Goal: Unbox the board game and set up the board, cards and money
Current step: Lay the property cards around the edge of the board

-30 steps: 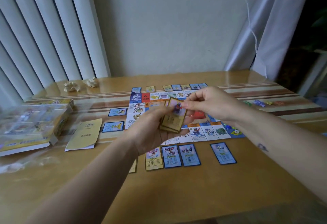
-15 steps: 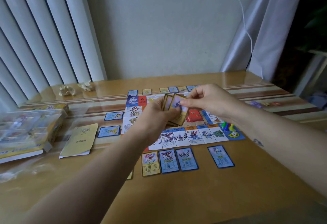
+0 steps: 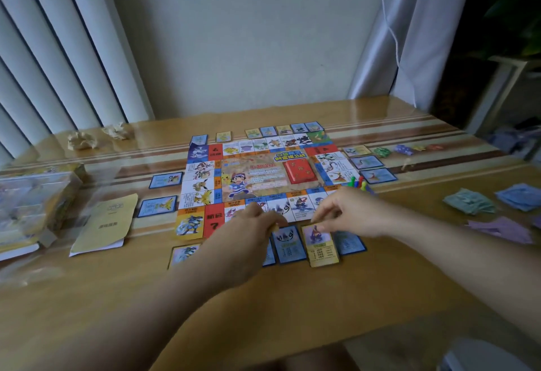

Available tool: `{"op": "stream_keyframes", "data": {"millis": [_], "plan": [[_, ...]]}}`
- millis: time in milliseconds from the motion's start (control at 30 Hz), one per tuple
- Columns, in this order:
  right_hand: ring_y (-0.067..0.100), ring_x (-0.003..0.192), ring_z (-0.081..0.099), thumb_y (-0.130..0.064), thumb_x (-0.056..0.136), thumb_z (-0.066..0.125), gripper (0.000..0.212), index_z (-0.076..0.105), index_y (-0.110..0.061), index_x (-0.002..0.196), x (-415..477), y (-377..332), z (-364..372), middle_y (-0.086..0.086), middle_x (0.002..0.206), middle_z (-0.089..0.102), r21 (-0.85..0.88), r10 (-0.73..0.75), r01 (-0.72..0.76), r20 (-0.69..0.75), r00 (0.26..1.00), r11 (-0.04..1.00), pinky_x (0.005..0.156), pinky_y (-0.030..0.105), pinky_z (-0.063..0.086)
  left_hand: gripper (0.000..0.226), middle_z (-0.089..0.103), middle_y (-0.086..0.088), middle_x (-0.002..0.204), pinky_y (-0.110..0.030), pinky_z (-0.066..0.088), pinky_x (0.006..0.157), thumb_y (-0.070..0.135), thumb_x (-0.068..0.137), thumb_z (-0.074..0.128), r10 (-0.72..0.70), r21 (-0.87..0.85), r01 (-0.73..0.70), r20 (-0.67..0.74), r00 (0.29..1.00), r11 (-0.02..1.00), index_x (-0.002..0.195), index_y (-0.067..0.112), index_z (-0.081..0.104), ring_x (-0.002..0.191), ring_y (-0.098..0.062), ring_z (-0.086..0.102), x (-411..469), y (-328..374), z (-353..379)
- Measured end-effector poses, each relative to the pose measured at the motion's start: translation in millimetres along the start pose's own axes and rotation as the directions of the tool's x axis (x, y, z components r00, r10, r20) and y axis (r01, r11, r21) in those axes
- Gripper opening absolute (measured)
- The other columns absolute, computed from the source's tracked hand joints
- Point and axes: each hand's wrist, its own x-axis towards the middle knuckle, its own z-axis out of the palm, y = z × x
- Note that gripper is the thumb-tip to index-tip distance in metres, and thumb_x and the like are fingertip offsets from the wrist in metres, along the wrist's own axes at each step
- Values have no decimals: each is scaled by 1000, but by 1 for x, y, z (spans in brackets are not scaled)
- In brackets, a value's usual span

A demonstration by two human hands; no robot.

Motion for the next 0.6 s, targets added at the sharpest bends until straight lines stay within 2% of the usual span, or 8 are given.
{"op": "stream_keyframes", "data": {"millis": [33,100,167,233,333,400,467,600], "plan": [[1,79,61,-27,84,71,13,72,-25,96,2,1,5,-12,86,68,-14,-8,8,-38,999,1000,68,16,46,42,37,4,135,-31,48,95,16,101,35,18,88,-20,25,1000,996,139,34,38,121,-16,45,-5,4,6],[-1,75,58,-33,81,73,13,71,-27,92,3,2,11,-17,80,63,-88,-24,13,-132,991,996,67,17,43,52,23,10,150,-32,34,109,13,100,36,54,202,-69,78,996,977,145,35,27,136,-17,30,-12,10,15],[3,88,56,-40,81,71,18,70,-31,96,0,3,14,-17,90,61,-232,-69,13,-233,970,973,80,25,41,57,13,12,157,-31,18,115,13,99,34,90,253,-119,126,988,960,149,34,18,143,-14,17,-17,15,18],[7,107,50,-43,87,63,24,67,-32,108,-9,-2,13,-14,110,58,-344,-127,27,-271,954,939,95,32,32,58,6,12,159,-31,8,117,13,100,32,99,270,-141,163,982,953,151,33,12,146,-11,7,-19,16,18],[11,130,35,-39,98,43,37,50,-32,134,-30,-10,15,-11,139,44,-445,-191,128,-99,977,886,107,32,22,62,1,12,160,-33,3,118,10,99,31,114,282,-176,222,968,943,152,31,7,146,-10,1,-19,14,20],[13,144,12,-45,101,29,51,23,-30,149,-47,-12,23,-8,158,14,-525,-178,192,77,981,829,116,34,9,64,-2,13,160,-32,2,118,8,98,32,121,272,-190,250,961,944,152,31,6,146,-9,-1,-19,13,22],[9,146,-9,-52,99,20,62,1,-27,153,-60,-12,30,-9,159,-10,-564,-122,213,195,973,798,118,33,-6,64,-3,12,159,-30,3,117,9,99,32,120,257,-191,268,956,947,152,31,5,147,-10,-1,-19,13,21],[6,143,-20,-58,97,15,68,-10,-26,151,-63,-9,35,-9,157,-19,-583,-50,190,248,967,790,117,35,-14,62,-3,12,160,-27,7,116,8,99,32,121,243,-190,272,955,951,152,29,7,147,-11,3,-21,17,19]]}}
